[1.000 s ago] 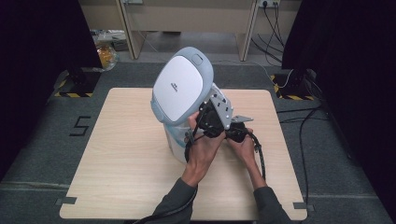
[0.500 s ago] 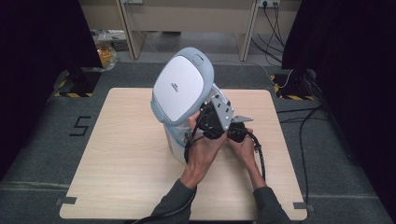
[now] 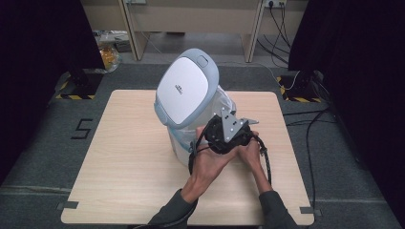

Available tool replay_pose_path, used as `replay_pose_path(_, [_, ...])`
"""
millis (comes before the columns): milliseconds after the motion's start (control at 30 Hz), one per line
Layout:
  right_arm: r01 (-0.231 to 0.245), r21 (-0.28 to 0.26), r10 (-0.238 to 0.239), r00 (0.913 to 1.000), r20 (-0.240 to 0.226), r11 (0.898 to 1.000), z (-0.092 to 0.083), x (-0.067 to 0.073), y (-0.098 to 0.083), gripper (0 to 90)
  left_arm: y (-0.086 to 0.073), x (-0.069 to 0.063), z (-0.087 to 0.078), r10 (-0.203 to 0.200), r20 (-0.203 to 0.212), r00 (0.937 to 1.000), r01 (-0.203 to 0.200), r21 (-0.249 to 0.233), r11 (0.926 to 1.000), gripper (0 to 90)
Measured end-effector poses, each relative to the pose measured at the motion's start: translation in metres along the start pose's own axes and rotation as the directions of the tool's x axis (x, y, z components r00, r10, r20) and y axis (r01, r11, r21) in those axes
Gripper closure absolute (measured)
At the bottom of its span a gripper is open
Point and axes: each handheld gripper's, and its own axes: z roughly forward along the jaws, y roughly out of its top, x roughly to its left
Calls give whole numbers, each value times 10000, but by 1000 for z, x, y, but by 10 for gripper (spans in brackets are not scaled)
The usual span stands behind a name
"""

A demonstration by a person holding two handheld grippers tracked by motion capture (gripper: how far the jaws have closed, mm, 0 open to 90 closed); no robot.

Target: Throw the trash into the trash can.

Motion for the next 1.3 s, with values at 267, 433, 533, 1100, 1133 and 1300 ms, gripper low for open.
replay_pose_path(267, [17,20,-17,10000,-31,10000,0,0,0,788,-8,-5,-16,41,938,9956,-36,-56,10000,511])
replay_pose_path(433, [39,13,-39,10000,-1,10000,0,0,0,789,-12,-4,-24,-122,1438,9895,129,-41,9999,506])
replay_pose_path(533, [47,15,-47,10000,11,10000,0,0,0,789,-17,-2,-29,-40,1728,9849,27,78,10000,506])
replay_pose_path(1100, [85,12,-85,10000,25,10000,0,0,0,789,-62,16,-55,-592,3014,9517,437,580,9974,454])
replay_pose_path(1133, [85,14,-85,10000,24,10000,0,0,0,789,-66,18,-56,-645,3048,9502,469,646,9968,450])
replay_pose_path(1300, [78,13,-78,10000,21,10000,0,0,0,789,-87,30,-66,-867,2943,9518,638,866,9942,440])
